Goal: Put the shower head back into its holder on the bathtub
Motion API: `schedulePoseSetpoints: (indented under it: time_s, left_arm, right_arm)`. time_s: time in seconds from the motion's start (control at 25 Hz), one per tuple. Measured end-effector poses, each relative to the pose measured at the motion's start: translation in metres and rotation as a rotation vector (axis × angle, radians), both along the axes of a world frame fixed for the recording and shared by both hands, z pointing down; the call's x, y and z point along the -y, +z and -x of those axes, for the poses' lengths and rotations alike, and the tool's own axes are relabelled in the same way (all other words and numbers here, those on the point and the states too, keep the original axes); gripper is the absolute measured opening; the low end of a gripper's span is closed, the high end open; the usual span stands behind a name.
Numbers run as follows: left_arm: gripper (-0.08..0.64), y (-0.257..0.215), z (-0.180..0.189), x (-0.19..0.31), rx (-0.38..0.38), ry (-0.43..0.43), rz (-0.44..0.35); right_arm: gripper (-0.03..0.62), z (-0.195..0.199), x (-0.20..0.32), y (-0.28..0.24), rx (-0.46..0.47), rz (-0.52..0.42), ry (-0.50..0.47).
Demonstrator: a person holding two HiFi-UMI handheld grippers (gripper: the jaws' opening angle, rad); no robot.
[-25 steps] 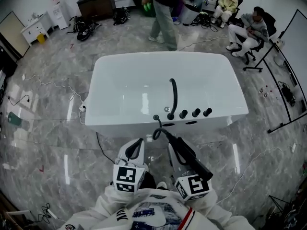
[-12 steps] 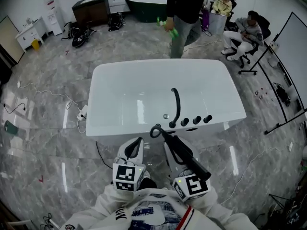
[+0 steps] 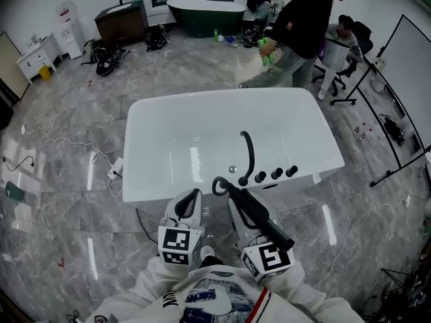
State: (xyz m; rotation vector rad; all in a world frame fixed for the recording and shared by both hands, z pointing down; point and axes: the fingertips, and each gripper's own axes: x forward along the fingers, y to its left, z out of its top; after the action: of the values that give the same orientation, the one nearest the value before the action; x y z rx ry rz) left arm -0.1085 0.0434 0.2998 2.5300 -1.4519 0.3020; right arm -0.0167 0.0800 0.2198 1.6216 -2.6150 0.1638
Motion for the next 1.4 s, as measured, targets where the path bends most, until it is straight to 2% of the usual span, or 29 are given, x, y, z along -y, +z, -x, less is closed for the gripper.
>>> schedulePoseSetpoints:
  time_s: [0.32,0.64,0.84,1.4]
  left_arm:
    - [0.0,-0.01,0.0,0.035,0.02,-0.007,-0.039]
    - [0.0,-0.018,0.008,0.055,0.026,-0.031,-0.064]
    - [0.0,-0.017,0.012,0.062,0.025,-0.017,-0.07]
    - [0.0,0.003,-0.011,0.073,0.029,0.043,-0.041]
  right_arm:
    - [0.138,-0.007,0.037,0.0,0.016,-0.015,0.04]
    - [0.138,0.015,0.056,-0.021,-0.009,-0.088,-0.005]
    - [0.138,0.016,0.063,-0.016,-0.007,-0.076,0.014]
    - [0.138,-0.01,0.072,0.01,-0.017,-0.038,0.081]
